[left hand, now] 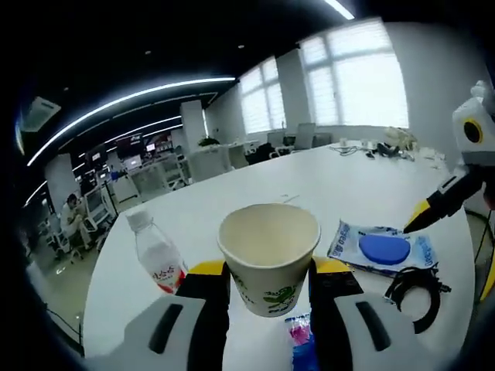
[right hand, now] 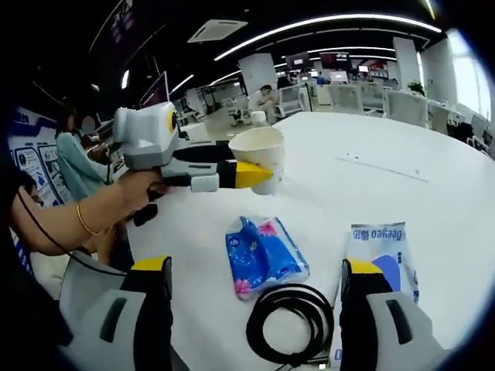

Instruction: Arrange the tabletop items into an orderly group along one side of the table until the central work area is clear of visible clutter.

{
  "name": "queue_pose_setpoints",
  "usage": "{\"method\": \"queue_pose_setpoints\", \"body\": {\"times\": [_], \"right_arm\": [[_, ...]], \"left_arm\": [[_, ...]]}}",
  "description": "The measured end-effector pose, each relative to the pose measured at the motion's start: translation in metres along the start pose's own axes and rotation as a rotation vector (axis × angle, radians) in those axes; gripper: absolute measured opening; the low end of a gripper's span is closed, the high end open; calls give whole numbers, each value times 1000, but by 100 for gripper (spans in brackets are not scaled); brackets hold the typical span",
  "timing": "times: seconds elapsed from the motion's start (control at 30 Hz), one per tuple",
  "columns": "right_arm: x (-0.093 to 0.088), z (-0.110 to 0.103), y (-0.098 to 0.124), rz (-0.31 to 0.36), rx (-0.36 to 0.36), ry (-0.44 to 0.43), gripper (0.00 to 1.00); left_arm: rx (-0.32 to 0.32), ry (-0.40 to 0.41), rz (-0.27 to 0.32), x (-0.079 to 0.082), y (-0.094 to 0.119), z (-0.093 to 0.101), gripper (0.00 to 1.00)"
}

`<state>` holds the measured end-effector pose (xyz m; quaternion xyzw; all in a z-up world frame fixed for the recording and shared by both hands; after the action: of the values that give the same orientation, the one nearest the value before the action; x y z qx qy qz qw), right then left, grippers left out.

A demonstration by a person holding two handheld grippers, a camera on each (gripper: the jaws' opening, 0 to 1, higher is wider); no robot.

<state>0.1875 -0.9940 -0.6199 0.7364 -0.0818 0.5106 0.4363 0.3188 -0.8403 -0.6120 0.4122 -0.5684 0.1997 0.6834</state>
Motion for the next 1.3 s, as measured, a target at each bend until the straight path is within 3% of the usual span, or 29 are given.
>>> {"method": "queue_pose_setpoints", "body": {"times": [0.43, 0.87, 1.3], "right_arm": [[-14, 9, -11, -34, 0, -8, 89], [-33, 21, -20, -51, -11, -60, 87], [-48, 30, -24, -73, -23, -97, 87]], "left_arm": [[53, 63, 13, -1, -36, -21, 37], [108, 139, 4, -22, -75, -39, 36], [143, 189, 2, -35, -95, -51, 36]]}}
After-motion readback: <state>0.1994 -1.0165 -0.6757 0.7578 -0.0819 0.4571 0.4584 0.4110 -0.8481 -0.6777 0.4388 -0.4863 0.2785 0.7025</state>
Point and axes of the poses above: the point that each gripper's makers call its tool centre point, and the gripper's own axes: y roughly backward along the fingers, z roughly to its right, x roughly out of its top, the point moved 7 cm from there along y, roughly backward along the fingers, and after that the axes turned 10 degrees about y, right-handed, at the moved point
